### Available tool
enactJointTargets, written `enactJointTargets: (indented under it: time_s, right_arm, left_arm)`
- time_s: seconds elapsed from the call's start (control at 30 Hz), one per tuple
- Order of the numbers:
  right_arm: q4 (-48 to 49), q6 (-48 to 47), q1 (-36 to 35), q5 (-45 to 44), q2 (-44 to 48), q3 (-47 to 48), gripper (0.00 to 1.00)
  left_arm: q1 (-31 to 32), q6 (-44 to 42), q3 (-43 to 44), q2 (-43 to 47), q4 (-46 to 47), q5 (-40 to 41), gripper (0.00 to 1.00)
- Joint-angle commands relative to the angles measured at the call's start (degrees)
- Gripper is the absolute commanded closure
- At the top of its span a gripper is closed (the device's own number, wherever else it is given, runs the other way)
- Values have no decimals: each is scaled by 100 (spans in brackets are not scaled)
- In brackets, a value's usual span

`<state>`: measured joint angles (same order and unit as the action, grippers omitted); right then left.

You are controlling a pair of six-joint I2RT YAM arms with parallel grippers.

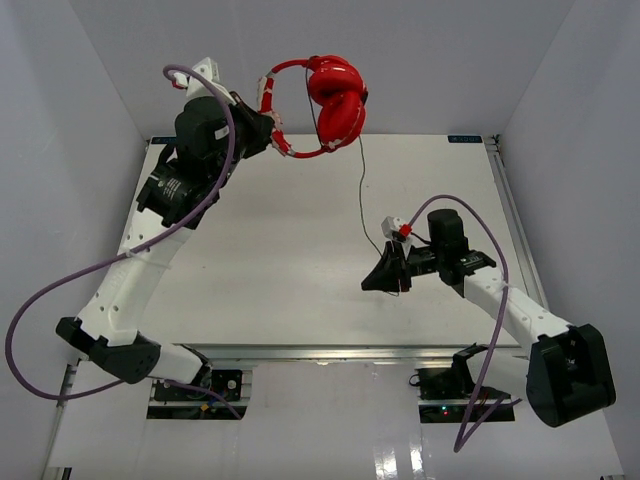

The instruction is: Wrap the headphones

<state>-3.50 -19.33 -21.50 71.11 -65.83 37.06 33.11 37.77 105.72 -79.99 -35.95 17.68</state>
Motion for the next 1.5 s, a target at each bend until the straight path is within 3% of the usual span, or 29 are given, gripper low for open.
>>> enactJointTargets:
  time_s: [0.0,0.03,0.17,0.4,0.73,0.97,1.2,1.47]
  right_arm:
    - [-1923,-1366,-280,-1663,369,626,92]
    - [-2107,-1468,-410,-1851,431,770,92]
    - [-2724,-1824,-1090,-4327,578,1530,92]
    - [-3566,-2728,-1339,-6718,40,3042,92]
    - [-2978,-3681,-1603,-8835,-28,2700,92]
    - [-2730,-3914,-1603,-8866,24,2616,92]
    - [-3770,-3569,-1608,-6813,-53,3346,92]
    - [-4244,-3727,-1667,-5993,49,3378,92]
  left_arm:
    - [-138,117,-112,-103,290,279,100]
    - [-143,100,-111,-230,274,346,100]
    - [-178,-63,-78,-1068,141,516,100]
    - [-44,-171,28,-2476,158,176,100]
    - [455,-669,-544,-3246,724,-648,100]
    - [738,-1178,-1523,-2893,1520,-1602,100]
    - [750,-849,-1752,-2632,1723,-1500,100]
    - [495,99,-1330,-2800,1855,-1744,100]
